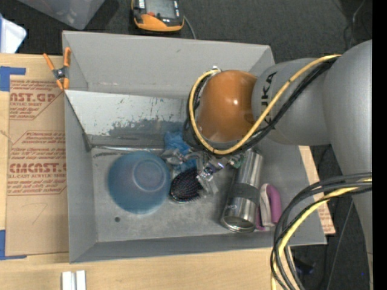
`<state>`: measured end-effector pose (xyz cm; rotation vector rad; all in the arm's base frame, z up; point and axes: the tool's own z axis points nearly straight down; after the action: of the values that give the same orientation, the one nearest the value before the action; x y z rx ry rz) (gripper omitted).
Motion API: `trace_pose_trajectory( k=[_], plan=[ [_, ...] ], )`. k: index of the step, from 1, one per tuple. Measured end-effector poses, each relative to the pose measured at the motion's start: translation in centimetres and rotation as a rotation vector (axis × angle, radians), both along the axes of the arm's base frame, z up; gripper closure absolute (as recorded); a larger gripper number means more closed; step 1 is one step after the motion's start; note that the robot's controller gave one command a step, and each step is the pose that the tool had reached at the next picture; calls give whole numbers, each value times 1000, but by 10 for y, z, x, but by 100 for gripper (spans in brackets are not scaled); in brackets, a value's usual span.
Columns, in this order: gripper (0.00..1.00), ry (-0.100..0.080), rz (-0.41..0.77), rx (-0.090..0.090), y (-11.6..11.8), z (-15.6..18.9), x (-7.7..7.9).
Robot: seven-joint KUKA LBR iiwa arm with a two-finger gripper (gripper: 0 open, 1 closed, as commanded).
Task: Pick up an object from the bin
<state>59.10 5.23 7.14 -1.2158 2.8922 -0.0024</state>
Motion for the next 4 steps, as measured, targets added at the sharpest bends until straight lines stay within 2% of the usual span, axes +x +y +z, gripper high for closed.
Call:
trace_pose_trajectory(
  k=[1, 2, 3, 4],
  plan=[
    [100, 0, -130, 8, 45, 2, -15],
    [100, 0, -130, 8, 45, 2, -15],
    [100, 5, -130, 8, 45, 33, -18],
    [100, 0, -130, 9, 46, 53, -17]
  ],
)
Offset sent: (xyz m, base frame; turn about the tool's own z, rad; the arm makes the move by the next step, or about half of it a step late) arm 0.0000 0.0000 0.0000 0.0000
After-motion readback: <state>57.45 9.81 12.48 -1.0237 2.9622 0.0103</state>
